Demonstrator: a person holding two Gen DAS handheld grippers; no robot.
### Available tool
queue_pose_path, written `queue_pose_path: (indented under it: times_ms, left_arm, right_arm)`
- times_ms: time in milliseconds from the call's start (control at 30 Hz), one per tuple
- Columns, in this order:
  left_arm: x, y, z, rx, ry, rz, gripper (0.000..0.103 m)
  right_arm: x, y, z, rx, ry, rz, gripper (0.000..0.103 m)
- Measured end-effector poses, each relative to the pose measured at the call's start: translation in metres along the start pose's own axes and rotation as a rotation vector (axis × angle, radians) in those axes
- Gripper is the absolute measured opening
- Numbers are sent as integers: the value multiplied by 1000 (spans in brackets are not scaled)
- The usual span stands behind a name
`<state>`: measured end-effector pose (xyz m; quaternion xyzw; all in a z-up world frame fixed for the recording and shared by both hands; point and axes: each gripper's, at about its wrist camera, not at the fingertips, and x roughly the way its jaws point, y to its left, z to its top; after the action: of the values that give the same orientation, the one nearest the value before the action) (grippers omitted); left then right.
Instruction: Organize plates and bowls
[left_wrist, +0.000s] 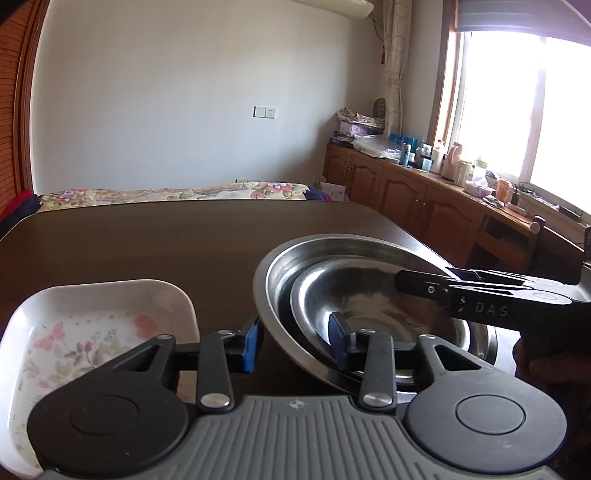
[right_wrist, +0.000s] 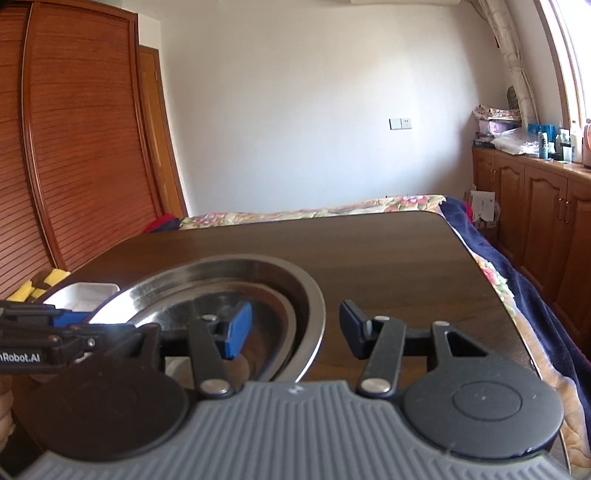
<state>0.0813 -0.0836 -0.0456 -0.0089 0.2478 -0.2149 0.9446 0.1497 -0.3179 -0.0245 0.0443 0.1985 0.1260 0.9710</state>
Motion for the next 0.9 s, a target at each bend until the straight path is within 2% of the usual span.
queue_pose_path:
  times_ms: [167,200,333,900]
  left_arm:
    - [0,-1,-2,3,2,1,39]
    - [0,-1,-2,2,1,1,39]
    - [1,-2,-2,5,-1,8,37]
    - [-3,-9,1,15,3,24,37]
  right_arm:
    - [1,1,-2,8,22,13,42]
    - [1,2,-2,7,22,17,37]
    - [0,2,-4,5,16,12,31]
    - [-5,4,-2,-31,-17,31,31]
